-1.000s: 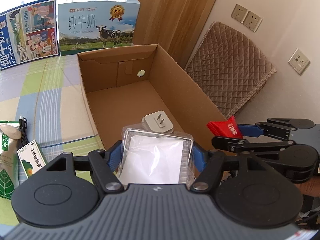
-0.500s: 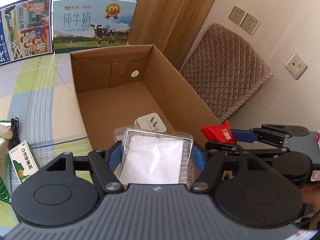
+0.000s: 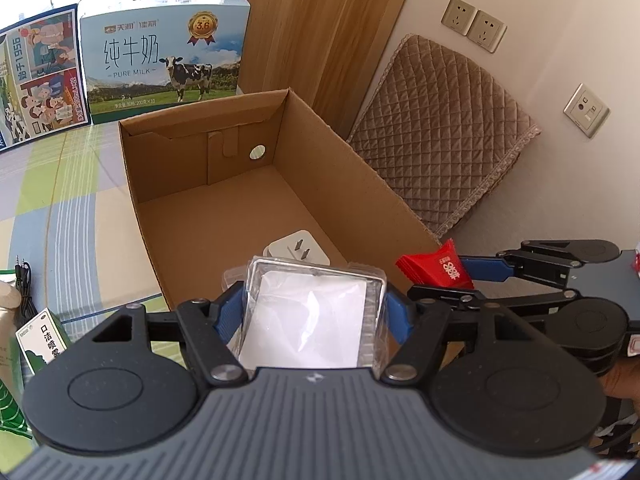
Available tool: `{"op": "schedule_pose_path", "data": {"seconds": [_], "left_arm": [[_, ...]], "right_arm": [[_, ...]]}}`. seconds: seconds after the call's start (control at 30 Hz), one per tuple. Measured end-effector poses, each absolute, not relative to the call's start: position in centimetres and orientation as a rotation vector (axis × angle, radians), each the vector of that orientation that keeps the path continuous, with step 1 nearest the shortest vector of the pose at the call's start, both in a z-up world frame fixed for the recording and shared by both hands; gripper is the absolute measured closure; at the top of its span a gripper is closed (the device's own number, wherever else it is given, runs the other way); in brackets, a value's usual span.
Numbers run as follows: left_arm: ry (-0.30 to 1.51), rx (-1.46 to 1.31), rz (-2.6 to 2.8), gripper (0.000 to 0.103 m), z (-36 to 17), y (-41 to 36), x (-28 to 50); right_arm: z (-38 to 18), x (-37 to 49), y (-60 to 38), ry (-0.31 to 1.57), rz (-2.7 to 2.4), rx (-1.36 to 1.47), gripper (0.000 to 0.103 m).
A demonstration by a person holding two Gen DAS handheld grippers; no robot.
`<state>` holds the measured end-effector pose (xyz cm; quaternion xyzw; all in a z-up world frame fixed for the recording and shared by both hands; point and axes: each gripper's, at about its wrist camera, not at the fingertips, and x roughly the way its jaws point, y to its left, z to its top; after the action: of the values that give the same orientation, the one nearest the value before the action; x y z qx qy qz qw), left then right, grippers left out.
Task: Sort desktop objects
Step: 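Carry the tray in the left tool while the right tool carries the candy to the box, then open the left tool to drop the tray while the right tool drops the candy into the box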
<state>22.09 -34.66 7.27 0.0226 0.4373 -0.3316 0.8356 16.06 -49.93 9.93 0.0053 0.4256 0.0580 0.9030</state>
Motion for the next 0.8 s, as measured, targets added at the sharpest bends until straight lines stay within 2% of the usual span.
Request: {"op": "schedule_pose_path", "data": {"seconds": [0.53, 0.63, 0.8], "left_arm": [[0.929, 0.086, -0.699, 0.036, 6.4, -34.81, 22.3], [0.917, 0.1, -0.692, 0.03, 6.45, -34.7, 22.23], [0.892, 0.119, -0.69, 0.03, 6.87, -34.33, 22.1]], "right_arm": [[9.51, 16.32, -49.88, 0.886, 0.122, 0.012, 0.062], [9.51, 16.34, -49.83, 0.887, 0.122, 0.013, 0.062], [9.38, 16.4, -49.27, 0.887, 0.126, 0.008, 0.062]]}}
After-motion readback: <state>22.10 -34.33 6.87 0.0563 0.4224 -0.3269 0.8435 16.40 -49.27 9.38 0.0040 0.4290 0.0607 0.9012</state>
